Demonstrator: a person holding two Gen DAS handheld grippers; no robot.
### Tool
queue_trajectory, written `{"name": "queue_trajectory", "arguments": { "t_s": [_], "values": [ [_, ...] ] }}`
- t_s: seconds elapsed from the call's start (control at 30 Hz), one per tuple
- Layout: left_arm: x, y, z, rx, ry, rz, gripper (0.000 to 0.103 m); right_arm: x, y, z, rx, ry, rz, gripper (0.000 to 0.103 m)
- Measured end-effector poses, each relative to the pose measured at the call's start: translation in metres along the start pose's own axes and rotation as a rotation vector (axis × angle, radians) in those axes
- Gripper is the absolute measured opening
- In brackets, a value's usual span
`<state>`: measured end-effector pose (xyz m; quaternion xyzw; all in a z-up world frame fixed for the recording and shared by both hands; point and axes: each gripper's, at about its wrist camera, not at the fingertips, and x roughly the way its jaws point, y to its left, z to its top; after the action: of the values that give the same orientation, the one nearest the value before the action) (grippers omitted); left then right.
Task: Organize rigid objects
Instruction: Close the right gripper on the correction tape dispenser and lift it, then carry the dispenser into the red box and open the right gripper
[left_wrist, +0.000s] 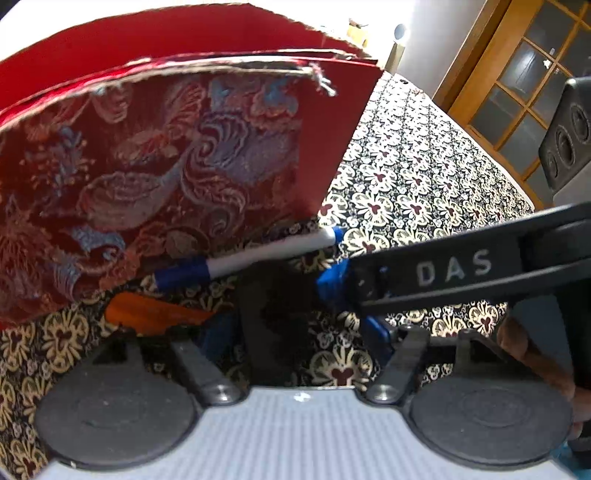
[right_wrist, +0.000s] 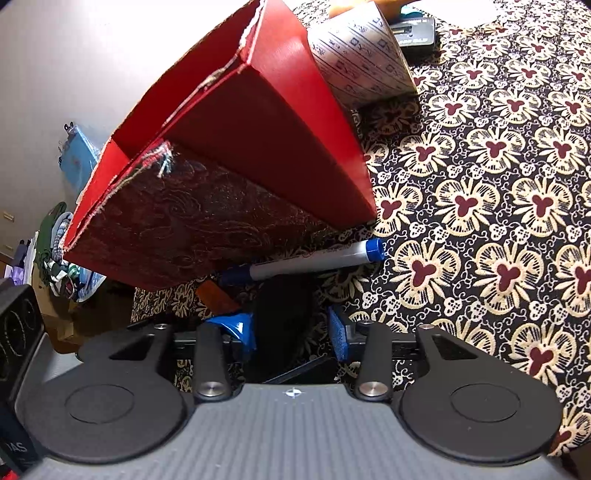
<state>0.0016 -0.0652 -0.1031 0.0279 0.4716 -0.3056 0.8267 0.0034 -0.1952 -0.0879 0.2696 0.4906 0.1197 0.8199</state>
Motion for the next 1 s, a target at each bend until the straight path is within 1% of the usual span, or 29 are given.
{"name": "queue_trajectory", "arguments": {
  "t_s": [0.1, 0.13, 0.17, 0.23, 0.27, 0.33, 0.43, 0.5, 0.63, 0.7, 0.8, 0.9, 1.0],
  "values": [
    [0.002, -0.003, 0.001, 0.018, -0.021, 0.015, 0.069, 0.001, -0.001, 0.001, 0.000, -0.011, 0.007, 0.024],
    [0.004, -0.006, 0.001, 0.036, -0.026, 0.033, 0.065, 0.001, -0.001, 0.002, 0.000, -0.017, 0.005, 0.024],
    [0.006, -0.010, 0.001, 0.058, -0.030, 0.059, 0.058, 0.001, -0.002, 0.002, 0.001, -0.020, 0.003, 0.024],
    [0.008, -0.018, 0.001, 0.101, -0.034, 0.110, 0.050, 0.000, -0.003, 0.004, 0.001, -0.020, 0.003, 0.023],
    [0.008, -0.021, 0.001, 0.113, -0.034, 0.124, 0.045, -0.001, -0.004, 0.004, 0.001, -0.018, 0.003, 0.021],
    [0.007, -0.020, 0.002, 0.102, -0.034, 0.122, 0.040, -0.003, -0.007, 0.004, -0.002, -0.017, 0.000, 0.019],
    [0.006, -0.013, 0.006, 0.051, -0.030, 0.078, 0.040, -0.007, -0.015, 0.005, 0.030, -0.014, 0.012, 0.016],
    [0.003, -0.012, 0.007, 0.045, -0.029, 0.065, 0.040, -0.009, -0.021, 0.006, 0.054, -0.010, 0.022, 0.015],
    [0.004, -0.015, 0.015, 0.027, -0.019, 0.009, 0.040, -0.019, -0.032, 0.005, 0.087, -0.009, 0.025, 0.013],
    [0.001, -0.024, 0.020, 0.045, -0.031, -0.010, 0.041, -0.027, -0.038, 0.003, 0.109, -0.018, 0.043, 0.013],
    [-0.004, -0.038, 0.027, 0.094, -0.050, -0.023, 0.041, -0.044, -0.046, 0.004, 0.128, -0.058, 0.048, 0.012],
    [-0.008, -0.048, 0.037, 0.114, -0.067, -0.049, 0.041, -0.062, -0.054, 0.007, 0.158, -0.100, 0.054, 0.011],
    [-0.021, -0.059, 0.048, 0.142, -0.108, -0.077, 0.041, -0.084, -0.056, 0.011, 0.183, -0.156, 0.080, 0.010]
  ]
}}
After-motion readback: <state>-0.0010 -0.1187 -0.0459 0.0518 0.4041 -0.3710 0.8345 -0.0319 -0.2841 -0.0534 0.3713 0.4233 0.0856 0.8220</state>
